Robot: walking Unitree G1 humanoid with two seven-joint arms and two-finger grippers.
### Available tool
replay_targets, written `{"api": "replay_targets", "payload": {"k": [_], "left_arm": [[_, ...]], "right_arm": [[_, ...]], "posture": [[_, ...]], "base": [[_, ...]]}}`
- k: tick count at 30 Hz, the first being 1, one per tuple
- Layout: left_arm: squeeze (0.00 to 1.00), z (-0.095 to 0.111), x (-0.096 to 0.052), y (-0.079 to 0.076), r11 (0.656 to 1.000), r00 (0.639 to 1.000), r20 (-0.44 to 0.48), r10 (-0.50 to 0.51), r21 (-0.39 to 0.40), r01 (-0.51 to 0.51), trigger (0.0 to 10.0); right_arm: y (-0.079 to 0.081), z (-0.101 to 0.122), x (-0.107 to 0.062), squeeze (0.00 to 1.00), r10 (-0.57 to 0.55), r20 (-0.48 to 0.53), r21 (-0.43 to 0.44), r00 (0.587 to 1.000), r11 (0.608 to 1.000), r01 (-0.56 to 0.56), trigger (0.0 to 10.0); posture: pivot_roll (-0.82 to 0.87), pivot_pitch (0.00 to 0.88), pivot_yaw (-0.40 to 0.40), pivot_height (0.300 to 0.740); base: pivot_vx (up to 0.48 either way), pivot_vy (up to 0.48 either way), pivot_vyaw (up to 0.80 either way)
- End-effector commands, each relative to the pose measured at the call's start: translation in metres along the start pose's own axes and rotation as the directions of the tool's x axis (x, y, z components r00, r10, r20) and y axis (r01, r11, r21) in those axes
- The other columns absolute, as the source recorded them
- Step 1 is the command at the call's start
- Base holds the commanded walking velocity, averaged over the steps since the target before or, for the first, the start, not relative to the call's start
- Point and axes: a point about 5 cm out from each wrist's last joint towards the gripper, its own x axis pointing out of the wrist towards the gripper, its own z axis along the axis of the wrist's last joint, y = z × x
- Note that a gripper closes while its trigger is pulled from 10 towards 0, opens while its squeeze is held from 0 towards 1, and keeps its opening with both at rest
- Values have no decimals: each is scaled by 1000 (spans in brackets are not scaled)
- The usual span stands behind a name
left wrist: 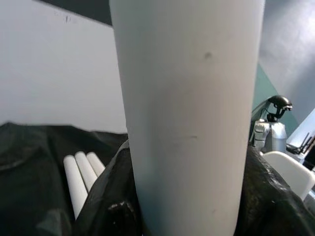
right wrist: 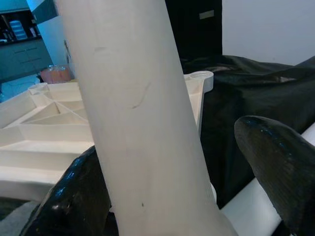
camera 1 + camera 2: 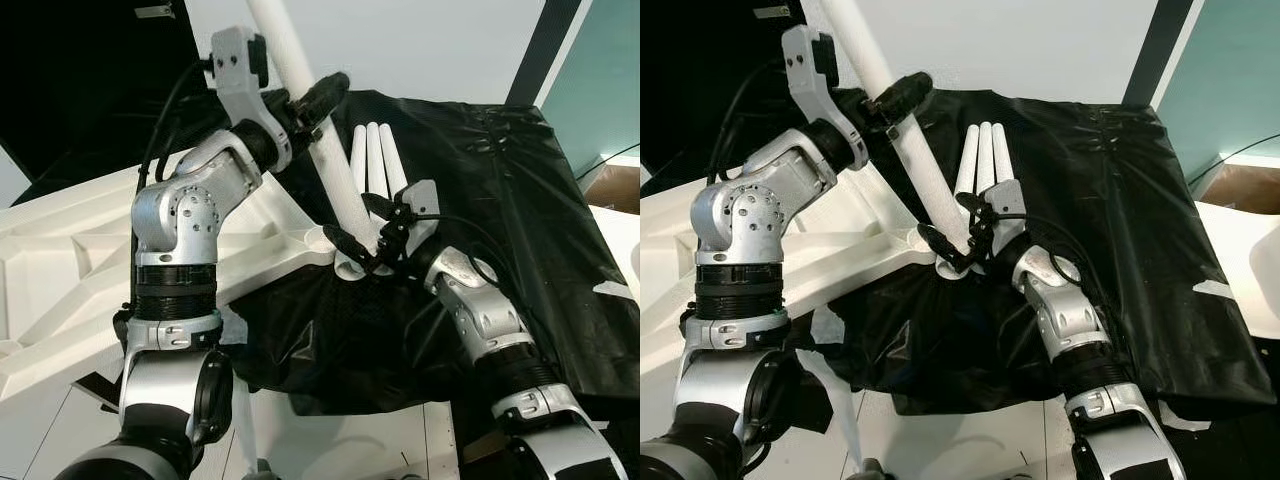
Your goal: Building children table
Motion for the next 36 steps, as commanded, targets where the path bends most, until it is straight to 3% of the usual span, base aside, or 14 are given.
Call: {"api": "replay_targets", "payload": {"k": [1, 3, 4, 5, 8, 11, 19, 20, 21, 24, 25, 34, 35, 36], "left_arm": [[0, 10, 4, -15, 996, 997, 50, -54, 69, 51, 10000], [0, 10, 4, -15, 996, 997, 50, -54, 69, 51, 10000], [0, 9, 5, -26, 982, 995, 65, -80, 179, 67, 10000], [0, 6, 6, -32, 973, 994, 61, -93, 217, 77, 10000], [0, 6, 6, -32, 973, 994, 61, -93, 217, 77, 10000], [0, -4, 10, -45, 944, 993, 34, -109, 316, 93, 10000], [0, -9, 13, -55, 930, 992, 23, -122, 352, 106, 10000], [0, -10, 14, -57, 928, 992, 23, -128, 355, 111, 10000], [0, -10, 15, -59, 927, 991, 25, -133, 356, 116, 10000], [0, -11, 16, -60, 926, 990, 26, -136, 358, 117, 10000], [0, -11, 16, -61, 926, 990, 28, -138, 359, 119, 10000], [0, -12, 17, -62, 929, 990, 35, -138, 350, 117, 10000], [1000, -13, 16, -60, 934, 990, 33, -138, 336, 120, 10000], [1000, -14, 15, -60, 938, 990, 31, -138, 326, 121, 10000]], "right_arm": [[5, 2, 8, 0, 30, -19, 21, 999, 999, -30, 10000], [5, 2, 8, 0, 30, -19, 21, 999, 999, -30, 10000], [10, 7, 19, 0, 56, -41, 16, 998, 998, -55, 10000], [12, 9, 23, 0, 68, -43, 13, 997, 998, -67, 10000], [12, 9, 23, 0, 68, -43, 13, 997, 998, -67, 10000], [16, 17, 30, 0, 101, -49, 2, 994, 995, -101, 10000], [18, 23, 34, 0, 120, -62, -5, 991, 993, -120, 10000], [18, 24, 35, 0, 122, -65, -9, 990, 992, -123, 7725], [18, 24, 35, 0, 123, -68, -13, 990, 992, -124, 4235], [17, 24, 35, 0, 122, -68, -15, 990, 992, -124, 4235], [17, 24, 35, 0, 121, -70, -13, 990, 992, -122, 0], [12, 25, 32, 0, 73, -64, 26, 995, 997, -71, 0], [10, 25, 31, 0, 49, -60, 43, 997, 998, -47, 0], [8, 25, 31, 0, 35, -58, 54, 998, 998, -32, 0]], "posture": [[76, 4, 36, 740], [76, 4, 36, 740], [81, 8, 32, 740], [84, 11, 28, 740], [84, 11, 28, 740], [87, 16, 23, 740], [87, 27, 16, 740], [86, 28, 15, 740], [86, 28, 15, 740], [86, 28, 15, 740], [83, 30, 14, 740], [79, 33, 15, 740], [80, 35, 13, 740], [80, 35, 13, 740]], "base": [[0, 0, 0], [0, 0, 0], [0, 0, 0], [0, 0, 0], [0, 0, 0], [0, 0, 0], [0, 0, 0], [0, 0, 0], [0, 0, 0], [0, 0, 0], [0, 0, 0], [0, 0, 0], [0, 0, 0], [0, 0, 0]]}}
